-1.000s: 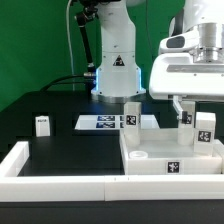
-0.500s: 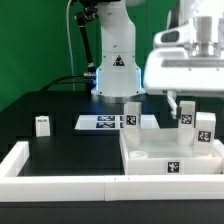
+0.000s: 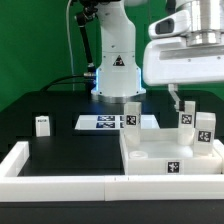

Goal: Assemble square table

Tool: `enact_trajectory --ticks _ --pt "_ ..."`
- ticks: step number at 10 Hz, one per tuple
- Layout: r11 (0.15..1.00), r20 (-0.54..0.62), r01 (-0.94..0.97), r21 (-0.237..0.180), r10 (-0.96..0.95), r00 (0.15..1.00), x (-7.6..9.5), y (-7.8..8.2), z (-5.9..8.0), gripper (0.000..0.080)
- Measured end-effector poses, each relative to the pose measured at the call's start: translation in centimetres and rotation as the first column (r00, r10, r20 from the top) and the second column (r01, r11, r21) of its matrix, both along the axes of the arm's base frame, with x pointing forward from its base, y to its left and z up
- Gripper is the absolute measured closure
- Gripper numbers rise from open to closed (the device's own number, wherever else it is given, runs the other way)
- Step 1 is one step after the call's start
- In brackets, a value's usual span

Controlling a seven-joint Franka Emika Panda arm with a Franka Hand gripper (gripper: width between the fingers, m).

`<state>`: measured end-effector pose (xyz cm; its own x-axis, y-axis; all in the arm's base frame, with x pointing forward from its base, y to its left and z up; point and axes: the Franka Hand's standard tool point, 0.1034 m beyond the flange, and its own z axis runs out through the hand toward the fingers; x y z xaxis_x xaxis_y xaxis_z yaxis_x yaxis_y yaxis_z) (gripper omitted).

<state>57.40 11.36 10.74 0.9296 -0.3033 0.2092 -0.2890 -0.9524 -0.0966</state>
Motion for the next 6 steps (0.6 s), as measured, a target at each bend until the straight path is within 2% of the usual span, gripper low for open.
enact_trajectory --ticks 3,4,6 --pt "0.998 -0.201 0.026 0.062 -0.013 0.979 -0.4 -0.7 0.0 0.0151" --pt "0.997 -0.173 -0.058 0.046 0.065 0.983 0.4 -1.1 -0.3 0.0151" --pt "0.994 -0.182 -0.109 0.020 0.111 0.977 0.2 -1.0 -1.5 0.0151"
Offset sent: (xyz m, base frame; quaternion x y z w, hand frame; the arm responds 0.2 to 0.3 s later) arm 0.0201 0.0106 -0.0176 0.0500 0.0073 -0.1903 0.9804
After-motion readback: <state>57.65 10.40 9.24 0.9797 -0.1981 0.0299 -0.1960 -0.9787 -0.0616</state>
